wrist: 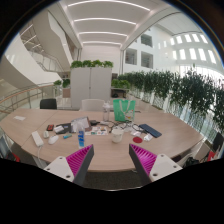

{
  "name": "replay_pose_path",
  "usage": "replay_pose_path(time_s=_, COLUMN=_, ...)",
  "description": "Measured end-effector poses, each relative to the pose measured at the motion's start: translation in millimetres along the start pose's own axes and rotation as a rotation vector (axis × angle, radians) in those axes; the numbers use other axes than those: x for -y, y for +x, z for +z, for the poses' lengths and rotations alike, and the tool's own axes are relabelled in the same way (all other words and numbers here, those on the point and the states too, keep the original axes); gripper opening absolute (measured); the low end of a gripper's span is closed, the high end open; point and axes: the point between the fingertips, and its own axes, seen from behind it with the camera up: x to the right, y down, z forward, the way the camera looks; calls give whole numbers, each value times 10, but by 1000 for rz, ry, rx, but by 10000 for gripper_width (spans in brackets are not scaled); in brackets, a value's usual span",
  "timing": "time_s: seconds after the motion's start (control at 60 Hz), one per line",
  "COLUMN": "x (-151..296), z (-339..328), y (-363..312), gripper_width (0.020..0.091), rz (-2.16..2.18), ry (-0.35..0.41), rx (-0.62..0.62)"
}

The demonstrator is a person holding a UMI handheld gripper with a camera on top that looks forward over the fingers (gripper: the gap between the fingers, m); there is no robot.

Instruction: Pour water

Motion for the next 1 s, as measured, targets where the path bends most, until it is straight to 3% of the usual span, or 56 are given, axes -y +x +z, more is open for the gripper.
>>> replay_pose_path(time_s=0.25, x=-21, z=249, y=-113, gripper_width=807, rz=0, ry=9, rx=2)
replay_pose_path(time_s=0.4, x=-146, z=581, y=-343, gripper_width=810, rz=6, ry=74, rx=113)
replay_pose_path(time_s=0.45, x=-309, z=738, y=-471, gripper_width=810, rz=34, ry=60, rx=137)
replay_pose_path(time_s=0.717, x=-1065, z=2104, y=-1381, gripper_width=816, rz=91, ry=32, rx=203)
replay_pose_path(time_s=0.817, x=-1100, z=2700, y=-1860, gripper_width=818, rz=113, ry=24, rx=205)
replay_pose_path(time_s=1.0, x=-989, z=3632, y=-2126, gripper_width=808, rz=63, ry=66, rx=142)
